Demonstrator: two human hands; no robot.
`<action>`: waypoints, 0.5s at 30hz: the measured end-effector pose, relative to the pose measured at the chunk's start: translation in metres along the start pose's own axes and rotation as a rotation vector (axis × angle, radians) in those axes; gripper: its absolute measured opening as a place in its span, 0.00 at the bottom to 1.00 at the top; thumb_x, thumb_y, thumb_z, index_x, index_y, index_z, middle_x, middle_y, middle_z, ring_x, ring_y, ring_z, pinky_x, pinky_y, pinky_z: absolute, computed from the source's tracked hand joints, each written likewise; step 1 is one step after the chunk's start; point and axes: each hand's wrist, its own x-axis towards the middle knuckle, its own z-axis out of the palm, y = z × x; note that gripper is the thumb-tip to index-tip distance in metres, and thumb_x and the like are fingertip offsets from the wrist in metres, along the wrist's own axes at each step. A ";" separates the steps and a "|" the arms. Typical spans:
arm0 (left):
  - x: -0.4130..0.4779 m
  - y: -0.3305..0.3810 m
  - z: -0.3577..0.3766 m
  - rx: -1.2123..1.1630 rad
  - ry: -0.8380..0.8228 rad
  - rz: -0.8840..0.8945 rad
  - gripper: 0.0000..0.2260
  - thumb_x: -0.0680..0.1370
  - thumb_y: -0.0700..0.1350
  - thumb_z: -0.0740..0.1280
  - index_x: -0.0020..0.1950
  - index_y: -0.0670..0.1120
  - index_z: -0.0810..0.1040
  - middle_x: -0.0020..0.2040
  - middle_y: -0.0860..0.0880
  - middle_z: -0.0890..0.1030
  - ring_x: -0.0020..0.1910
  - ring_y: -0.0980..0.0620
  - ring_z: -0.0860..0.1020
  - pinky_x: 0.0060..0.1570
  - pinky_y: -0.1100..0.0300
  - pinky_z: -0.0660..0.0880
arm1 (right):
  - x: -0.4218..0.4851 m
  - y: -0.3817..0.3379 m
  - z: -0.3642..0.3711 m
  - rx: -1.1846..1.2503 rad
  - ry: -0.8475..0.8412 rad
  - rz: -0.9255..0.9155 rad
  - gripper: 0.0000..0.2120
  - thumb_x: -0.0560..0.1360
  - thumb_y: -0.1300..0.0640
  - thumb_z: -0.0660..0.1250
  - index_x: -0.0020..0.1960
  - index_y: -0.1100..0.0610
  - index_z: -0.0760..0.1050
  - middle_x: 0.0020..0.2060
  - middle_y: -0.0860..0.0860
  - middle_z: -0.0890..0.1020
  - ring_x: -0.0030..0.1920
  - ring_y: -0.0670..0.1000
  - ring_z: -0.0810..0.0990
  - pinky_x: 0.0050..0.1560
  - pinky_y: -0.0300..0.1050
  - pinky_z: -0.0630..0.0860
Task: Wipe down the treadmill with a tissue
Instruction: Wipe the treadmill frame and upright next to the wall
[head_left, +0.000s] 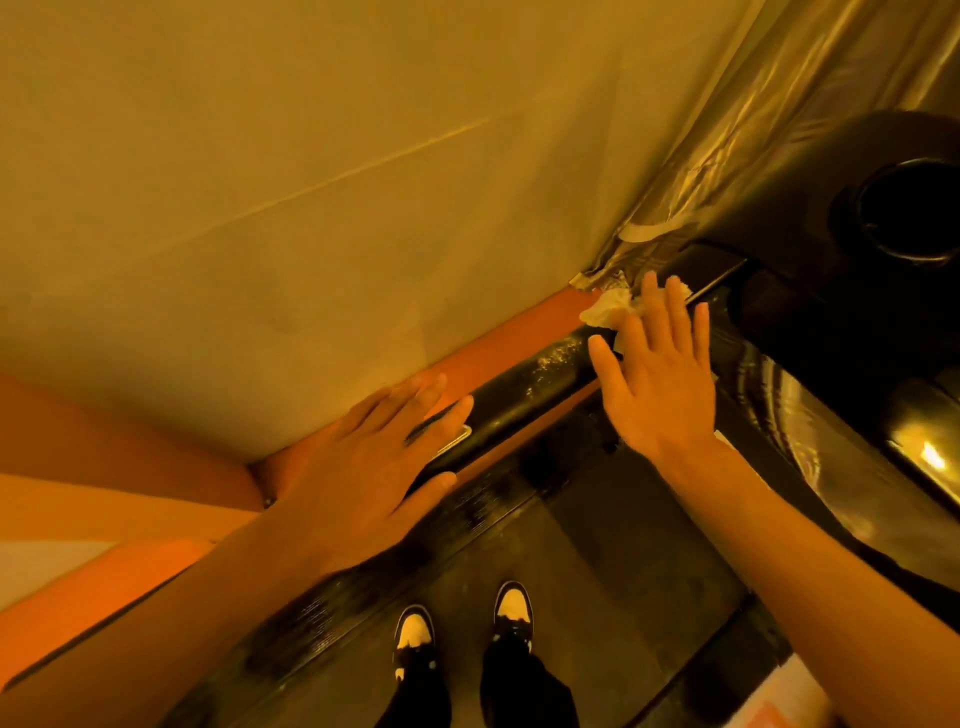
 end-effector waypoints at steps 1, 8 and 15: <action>-0.006 -0.003 0.002 -0.005 -0.006 0.020 0.27 0.86 0.62 0.46 0.85 0.54 0.54 0.84 0.46 0.58 0.83 0.44 0.55 0.80 0.46 0.56 | 0.001 0.000 0.000 -0.003 -0.012 0.004 0.40 0.82 0.32 0.37 0.74 0.56 0.72 0.82 0.56 0.59 0.84 0.56 0.47 0.82 0.59 0.39; -0.015 -0.009 0.014 0.018 -0.023 0.124 0.28 0.87 0.58 0.49 0.85 0.50 0.52 0.86 0.49 0.51 0.84 0.47 0.50 0.78 0.41 0.62 | -0.011 -0.011 0.008 -0.047 -0.013 0.032 0.40 0.82 0.32 0.36 0.82 0.55 0.61 0.83 0.55 0.59 0.84 0.54 0.46 0.82 0.59 0.38; -0.015 -0.010 0.020 0.028 0.028 0.125 0.27 0.87 0.56 0.50 0.85 0.50 0.53 0.85 0.51 0.51 0.84 0.49 0.50 0.77 0.43 0.62 | -0.071 -0.080 0.006 0.120 -0.109 -0.079 0.41 0.82 0.32 0.36 0.84 0.58 0.51 0.84 0.55 0.51 0.84 0.53 0.42 0.83 0.55 0.40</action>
